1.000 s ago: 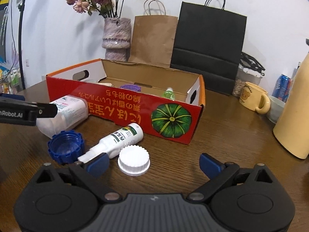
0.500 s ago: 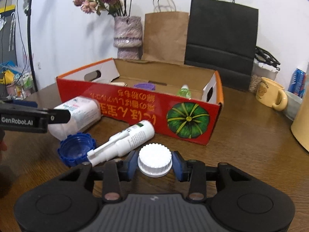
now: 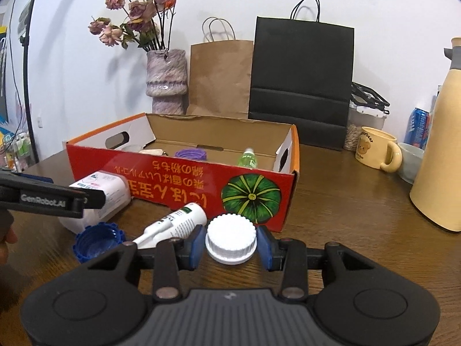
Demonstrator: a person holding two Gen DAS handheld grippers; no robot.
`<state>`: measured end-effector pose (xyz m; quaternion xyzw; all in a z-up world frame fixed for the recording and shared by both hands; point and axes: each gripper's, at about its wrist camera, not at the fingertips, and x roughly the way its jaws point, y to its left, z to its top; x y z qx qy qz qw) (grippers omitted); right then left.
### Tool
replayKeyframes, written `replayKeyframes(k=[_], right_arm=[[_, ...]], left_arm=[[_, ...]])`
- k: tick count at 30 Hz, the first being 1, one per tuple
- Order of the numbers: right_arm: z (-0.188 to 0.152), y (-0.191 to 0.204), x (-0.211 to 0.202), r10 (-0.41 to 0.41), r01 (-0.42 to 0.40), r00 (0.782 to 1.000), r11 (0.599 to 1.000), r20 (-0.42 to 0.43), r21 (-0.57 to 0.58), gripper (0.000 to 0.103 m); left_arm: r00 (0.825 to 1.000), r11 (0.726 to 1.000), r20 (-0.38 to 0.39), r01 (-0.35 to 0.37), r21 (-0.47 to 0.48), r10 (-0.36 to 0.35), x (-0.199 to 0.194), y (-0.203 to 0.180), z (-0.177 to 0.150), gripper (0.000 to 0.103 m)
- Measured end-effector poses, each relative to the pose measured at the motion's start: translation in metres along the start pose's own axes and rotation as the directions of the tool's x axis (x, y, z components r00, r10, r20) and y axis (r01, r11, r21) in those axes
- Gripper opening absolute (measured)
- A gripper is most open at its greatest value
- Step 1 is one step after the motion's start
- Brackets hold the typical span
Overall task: Organize rigid objects
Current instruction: 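Close the left gripper on the white cotton-bud box while the right gripper holds the cap, then carry the cotton-bud box and white cap over the red box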
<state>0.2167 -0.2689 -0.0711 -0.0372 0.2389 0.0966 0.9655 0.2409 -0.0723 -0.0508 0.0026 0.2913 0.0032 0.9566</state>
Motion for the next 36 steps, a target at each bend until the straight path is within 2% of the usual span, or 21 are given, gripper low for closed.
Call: replayKeyframes(k=[12,15,20,36], right_arm=[[-0.001,0.0,-0.002,-0.006,0.006,1.0,1.0,0.011,0.007,0.038],[0.0,0.0,-0.002,-0.007,0.007,1.0,1.0,0.013,0.005,0.038],[0.0,0.0,-0.002,-0.007,0.007,1.0,1.0,0.014,0.004,0.038],[0.0,0.005,-0.007,-0.021,0.021,0.999,1.0,0.038,0.0,0.038]], left_arm=[[0.998,0.999,-0.045,-0.032,0.032,0.033,0.019,-0.013,0.006,0.103],[0.998,0.999,-0.056,-0.028,0.034,0.03,0.023,-0.015,0.006,0.093],[0.997,1.0,-0.077,0.021,0.009,-0.02,0.026,-0.01,0.006,0.067],[0.999,1.0,-0.029,0.029,0.008,-0.029,0.01,-0.008,0.003,0.066]])
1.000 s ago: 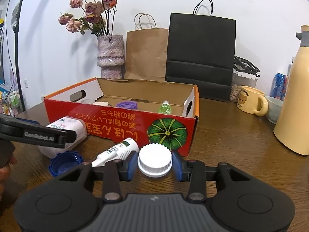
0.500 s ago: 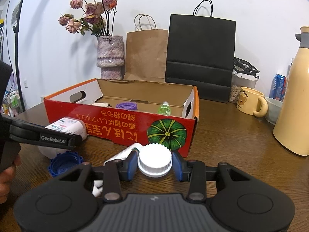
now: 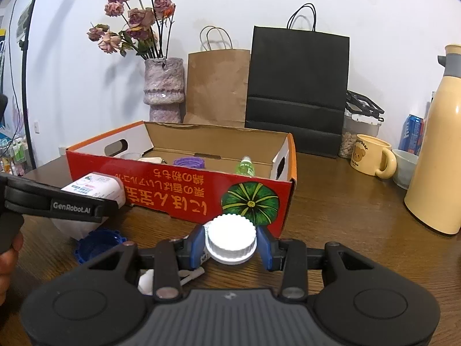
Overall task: Organize rigid objects
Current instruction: 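Carry the cotton-bud box and white cap over the red box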
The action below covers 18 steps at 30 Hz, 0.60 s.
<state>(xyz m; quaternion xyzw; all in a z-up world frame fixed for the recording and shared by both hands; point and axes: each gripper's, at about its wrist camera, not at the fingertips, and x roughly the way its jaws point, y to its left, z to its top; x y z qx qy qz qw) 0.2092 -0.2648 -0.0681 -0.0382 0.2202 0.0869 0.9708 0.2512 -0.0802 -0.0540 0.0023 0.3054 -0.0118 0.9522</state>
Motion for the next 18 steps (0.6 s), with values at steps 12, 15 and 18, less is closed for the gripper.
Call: replayKeyframes(k=[12,15,18], right_arm=[[-0.001,0.006,-0.006,-0.009,0.01,1.0,1.0,0.024,-0.006,0.038],[-0.001,0.009,-0.008,-0.008,0.008,0.999,1.0,0.032,-0.01,0.038],[0.0,0.011,-0.01,-0.004,0.005,0.999,1.0,0.043,-0.013,0.039]], left_arm=[[0.998,1.0,0.062,-0.013,-0.005,0.013,-0.019,0.003,0.0,0.066],[0.997,1.0,0.077,-0.012,-0.007,0.013,-0.025,0.004,0.0,0.066],[0.996,1.0,0.087,-0.015,-0.007,0.015,-0.03,0.005,0.001,0.066]])
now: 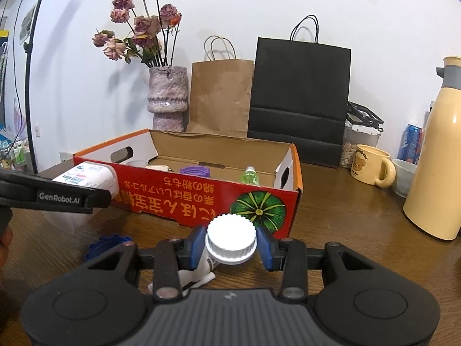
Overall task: Organize rigid objects
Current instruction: 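Carry the cotton-bud box and white cap over the red box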
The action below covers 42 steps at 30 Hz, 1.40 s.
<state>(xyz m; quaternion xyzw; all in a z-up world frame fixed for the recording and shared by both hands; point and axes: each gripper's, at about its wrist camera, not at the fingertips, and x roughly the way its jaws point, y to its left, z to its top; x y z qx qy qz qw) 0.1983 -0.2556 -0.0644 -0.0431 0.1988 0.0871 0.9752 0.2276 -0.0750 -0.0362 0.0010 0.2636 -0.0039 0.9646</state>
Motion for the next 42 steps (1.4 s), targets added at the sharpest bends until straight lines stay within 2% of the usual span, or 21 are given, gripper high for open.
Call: replayKeyframes(k=[9,24,42], right_arm=[[0.01,0.009,-0.008,0.021,-0.02,0.999,1.0,0.048,-0.002,0.039],[0.043,0.017,-0.007,0.036,-0.035,0.992,0.999,0.121,-0.011,0.039],[0.073,0.018,0.013,0.02,-0.018,0.988,1.0,0.152,-0.016,0.039]], left_arm=[[0.999,1.0,0.036,-0.007,-0.001,0.007,-0.013,0.004,0.007,0.066],[0.992,1.0,0.125,-0.006,0.01,0.005,-0.03,0.004,0.036,0.066],[0.987,1.0,0.16,0.011,0.016,-0.013,-0.012,-0.001,0.067,0.066]])
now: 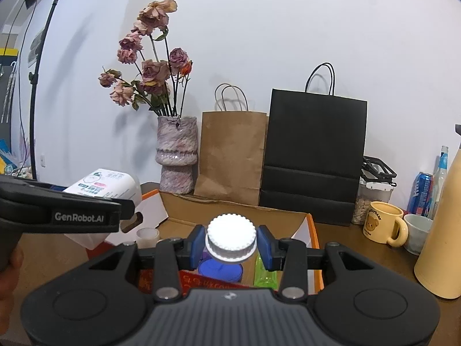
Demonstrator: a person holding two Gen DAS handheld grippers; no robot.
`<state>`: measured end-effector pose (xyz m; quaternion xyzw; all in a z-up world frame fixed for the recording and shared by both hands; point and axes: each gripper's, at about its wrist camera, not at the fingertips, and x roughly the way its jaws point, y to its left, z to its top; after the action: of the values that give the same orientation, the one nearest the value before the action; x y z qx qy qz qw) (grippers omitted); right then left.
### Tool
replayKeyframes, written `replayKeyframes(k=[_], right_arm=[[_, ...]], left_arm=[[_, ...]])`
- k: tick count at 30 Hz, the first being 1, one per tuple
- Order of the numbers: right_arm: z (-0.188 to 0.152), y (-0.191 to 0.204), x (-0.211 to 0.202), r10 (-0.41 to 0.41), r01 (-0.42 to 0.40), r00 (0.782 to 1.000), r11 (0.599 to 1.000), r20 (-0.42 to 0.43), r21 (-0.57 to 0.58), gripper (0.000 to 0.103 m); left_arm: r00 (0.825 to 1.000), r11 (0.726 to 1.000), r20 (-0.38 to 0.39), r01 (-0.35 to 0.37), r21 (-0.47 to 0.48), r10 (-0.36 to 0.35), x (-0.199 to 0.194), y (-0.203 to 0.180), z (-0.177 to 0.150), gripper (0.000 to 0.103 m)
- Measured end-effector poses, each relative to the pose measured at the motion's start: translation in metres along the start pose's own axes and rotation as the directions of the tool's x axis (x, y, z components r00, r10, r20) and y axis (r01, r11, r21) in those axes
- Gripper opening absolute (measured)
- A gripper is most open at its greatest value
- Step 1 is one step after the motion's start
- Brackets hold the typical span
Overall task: Organize rigid objects
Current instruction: 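Carry the cotton-bud box and white cap over the red box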
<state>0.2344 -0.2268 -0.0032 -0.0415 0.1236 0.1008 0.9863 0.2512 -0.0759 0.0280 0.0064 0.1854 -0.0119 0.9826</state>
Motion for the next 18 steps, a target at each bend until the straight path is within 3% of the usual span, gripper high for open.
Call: replayKeyframes(k=[18], right_arm=[[0.015,-0.006,0.05,-0.001,0.001,1.0,1.0,-0.002,0.012,0.039]], left_arm=[[1.0,1.0,-0.01,-0.017,-0.019,0.017,0.047,-0.002,0.017,0.066]])
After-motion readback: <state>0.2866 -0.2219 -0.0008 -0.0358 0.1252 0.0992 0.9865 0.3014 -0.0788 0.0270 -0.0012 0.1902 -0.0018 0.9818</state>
